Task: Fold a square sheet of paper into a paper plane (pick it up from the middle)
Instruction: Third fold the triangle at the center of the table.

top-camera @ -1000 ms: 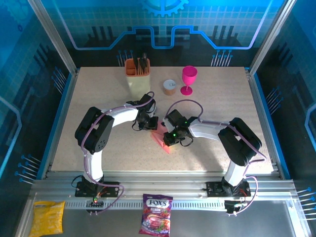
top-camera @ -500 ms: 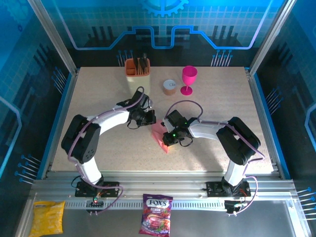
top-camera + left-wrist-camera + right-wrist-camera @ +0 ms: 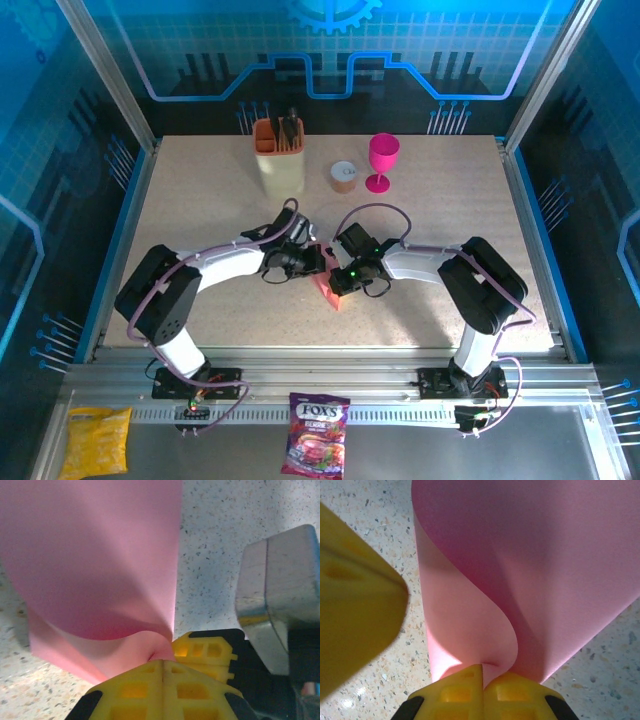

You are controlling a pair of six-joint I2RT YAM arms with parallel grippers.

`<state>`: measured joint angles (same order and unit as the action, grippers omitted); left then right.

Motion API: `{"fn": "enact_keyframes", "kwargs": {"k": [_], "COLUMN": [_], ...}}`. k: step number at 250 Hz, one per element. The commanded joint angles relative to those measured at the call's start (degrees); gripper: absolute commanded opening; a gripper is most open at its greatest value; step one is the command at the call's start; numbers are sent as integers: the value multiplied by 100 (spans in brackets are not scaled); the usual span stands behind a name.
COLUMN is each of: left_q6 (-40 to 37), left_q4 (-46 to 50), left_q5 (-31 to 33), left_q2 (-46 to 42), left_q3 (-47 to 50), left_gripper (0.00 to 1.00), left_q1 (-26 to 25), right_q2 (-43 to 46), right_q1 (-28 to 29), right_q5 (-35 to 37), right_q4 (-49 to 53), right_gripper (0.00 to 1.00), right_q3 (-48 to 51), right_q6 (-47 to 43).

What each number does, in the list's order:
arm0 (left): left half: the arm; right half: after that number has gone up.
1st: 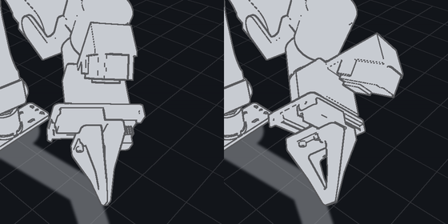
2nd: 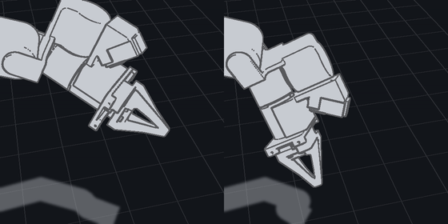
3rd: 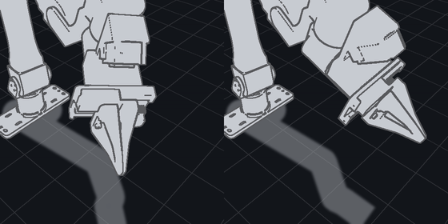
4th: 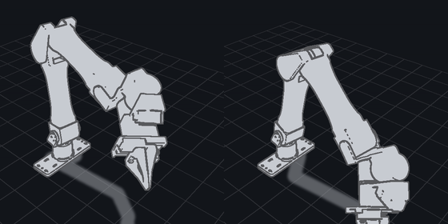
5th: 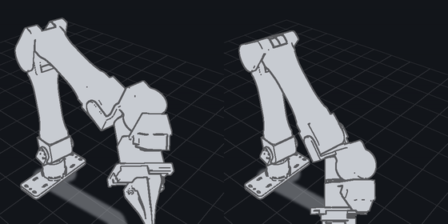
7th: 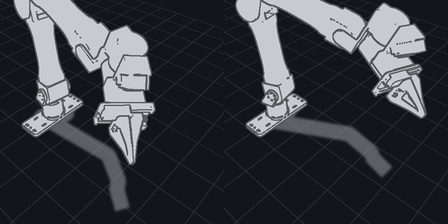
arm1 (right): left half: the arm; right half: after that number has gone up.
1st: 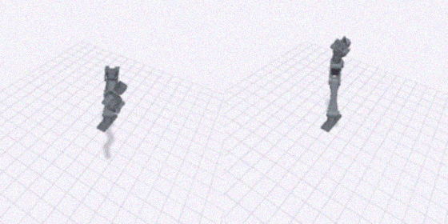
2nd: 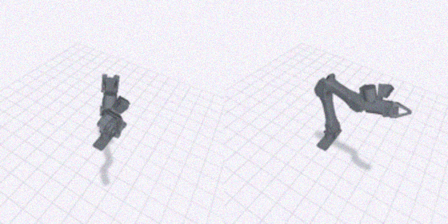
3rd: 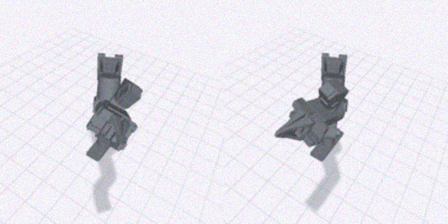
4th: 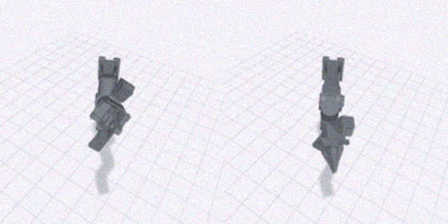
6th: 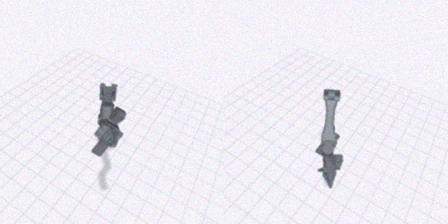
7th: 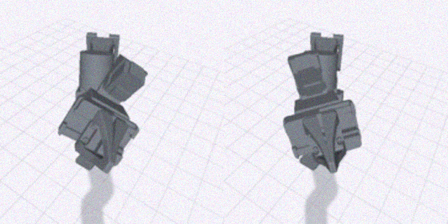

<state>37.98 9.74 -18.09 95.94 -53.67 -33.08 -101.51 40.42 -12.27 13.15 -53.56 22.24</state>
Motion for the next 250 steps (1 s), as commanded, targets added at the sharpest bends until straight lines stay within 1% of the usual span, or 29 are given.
{"fn": "enact_keyframes", "kwargs": {"k": [1, 81, 128, 144, 178, 187, 198, 215, 250], "left_q6": [156, 46, -21, -27, 42, 73, 114, 178, 306], "left_q4": [-206, -250, -150, -93, -128, -150, -178, -204, -240], "left_q5": [-81, 225, 635, 740, 881, 904, 941, 978, 1023], "left_q2": [171, 544, 703, 760, 817, 806, 779, 738, 681], "left_q3": [24, 6, 3, 5, 128, 175, 222, 277, 356], "left_gripper": [0, 0, 0, 0, 0, 0, 0, 0, 0], "left_q1": [-35, -39, -23, -23, -23, -23, -23, -22, -20], "right_q2": [-203, -158, -15, 135, 676, 861, 1056, 1294, 1552], "right_q1": [-61, -78, -128, -188, -400, -470, -546, -596, -508], "right_q5": [66, 14, -102, -215, -473, -527, -578, -601, -646], "right_q4": [171, 171, 199, 214, 184, 150, 108, 83, -18], "right_gripper": [2, 2, 3, 9, 32, 36, 38, 38, 39], "right_q3": [180, 171, 179, 179, 273, 285, 436, 533, 755], "right_q6": [25, 11, 17, 52, 219, 290, 369, 463, 661]}}
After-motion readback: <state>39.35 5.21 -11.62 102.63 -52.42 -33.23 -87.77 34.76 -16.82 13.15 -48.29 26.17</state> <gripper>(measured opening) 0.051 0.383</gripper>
